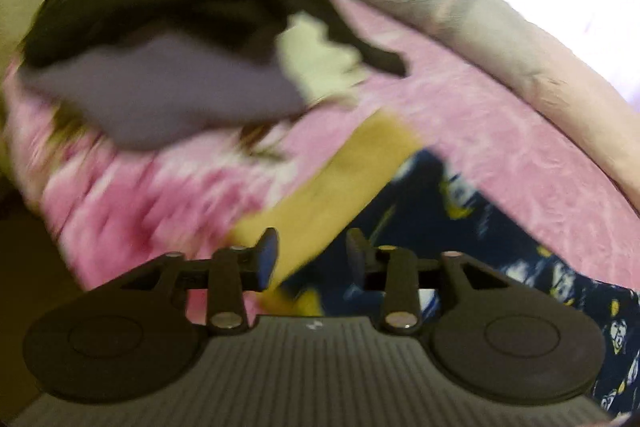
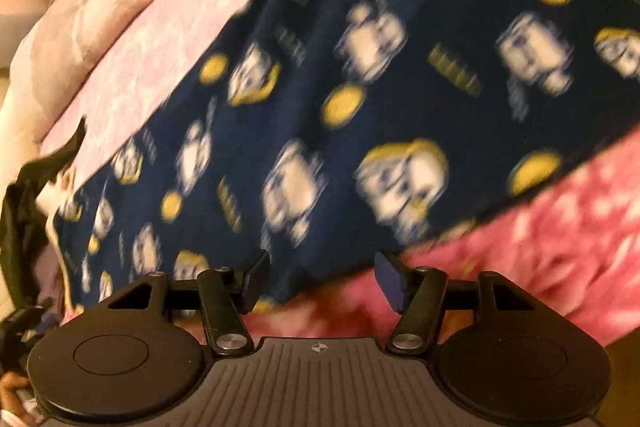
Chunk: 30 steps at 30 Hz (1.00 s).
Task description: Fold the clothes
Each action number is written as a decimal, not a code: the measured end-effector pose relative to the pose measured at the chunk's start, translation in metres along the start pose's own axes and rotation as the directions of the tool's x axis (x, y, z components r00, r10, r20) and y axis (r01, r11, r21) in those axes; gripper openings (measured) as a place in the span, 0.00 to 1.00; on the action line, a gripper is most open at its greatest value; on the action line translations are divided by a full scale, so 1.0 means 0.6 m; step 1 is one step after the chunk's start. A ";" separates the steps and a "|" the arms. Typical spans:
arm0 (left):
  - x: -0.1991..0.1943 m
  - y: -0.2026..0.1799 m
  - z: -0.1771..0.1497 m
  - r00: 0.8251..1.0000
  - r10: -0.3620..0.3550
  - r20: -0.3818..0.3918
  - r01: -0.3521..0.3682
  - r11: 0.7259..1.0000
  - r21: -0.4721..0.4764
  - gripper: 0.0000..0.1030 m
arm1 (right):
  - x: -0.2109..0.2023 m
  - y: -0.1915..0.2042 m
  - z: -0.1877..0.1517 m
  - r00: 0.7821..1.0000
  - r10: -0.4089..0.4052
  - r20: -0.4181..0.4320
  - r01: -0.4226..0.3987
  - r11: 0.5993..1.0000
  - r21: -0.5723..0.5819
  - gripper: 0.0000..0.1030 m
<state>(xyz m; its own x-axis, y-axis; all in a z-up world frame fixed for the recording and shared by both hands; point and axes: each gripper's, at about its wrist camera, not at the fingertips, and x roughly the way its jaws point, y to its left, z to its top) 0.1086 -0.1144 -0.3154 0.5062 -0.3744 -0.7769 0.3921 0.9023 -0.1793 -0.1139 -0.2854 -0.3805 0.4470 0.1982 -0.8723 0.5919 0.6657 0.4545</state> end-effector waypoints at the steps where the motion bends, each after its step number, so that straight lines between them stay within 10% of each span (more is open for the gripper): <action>1: 0.015 -0.011 0.018 1.000 -0.020 0.007 0.020 1.000 0.024 0.45 | 0.000 -0.005 0.009 1.000 -0.013 0.027 0.013 1.000 0.016 0.60; 7: 0.119 -0.087 0.086 0.988 -0.155 -0.013 0.156 0.978 0.137 0.36 | -0.021 -0.053 0.058 0.979 -0.116 0.170 0.103 0.991 0.085 0.60; 11: 0.222 -0.085 0.057 0.998 0.024 -0.065 -0.010 0.979 0.205 0.45 | -0.016 -0.078 0.094 0.960 -0.164 0.228 0.144 0.984 0.103 0.60; 20: 0.145 -0.140 0.059 0.974 0.164 0.159 -0.189 0.969 0.160 0.36 | -0.058 -0.097 0.138 0.907 -0.241 0.344 0.252 0.968 0.014 0.60; 25: 0.105 -0.218 0.012 0.994 0.019 0.110 -0.046 0.969 0.243 0.32 | -0.055 -0.117 0.161 0.883 -0.279 0.378 0.332 0.940 -0.080 0.60; 30: 0.111 -0.336 -0.067 0.977 -0.173 -0.122 0.208 0.889 0.407 0.19 | -0.040 -0.164 0.178 0.880 -0.324 0.348 0.385 0.914 -0.123 0.60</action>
<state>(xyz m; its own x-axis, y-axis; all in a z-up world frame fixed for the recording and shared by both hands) 0.0327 -0.3128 -0.3552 0.3334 -0.4956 -0.8020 0.7665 0.6377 -0.0754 -0.1114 -0.4327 -0.3851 0.4348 -0.2917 -0.8520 0.6311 0.7736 0.0572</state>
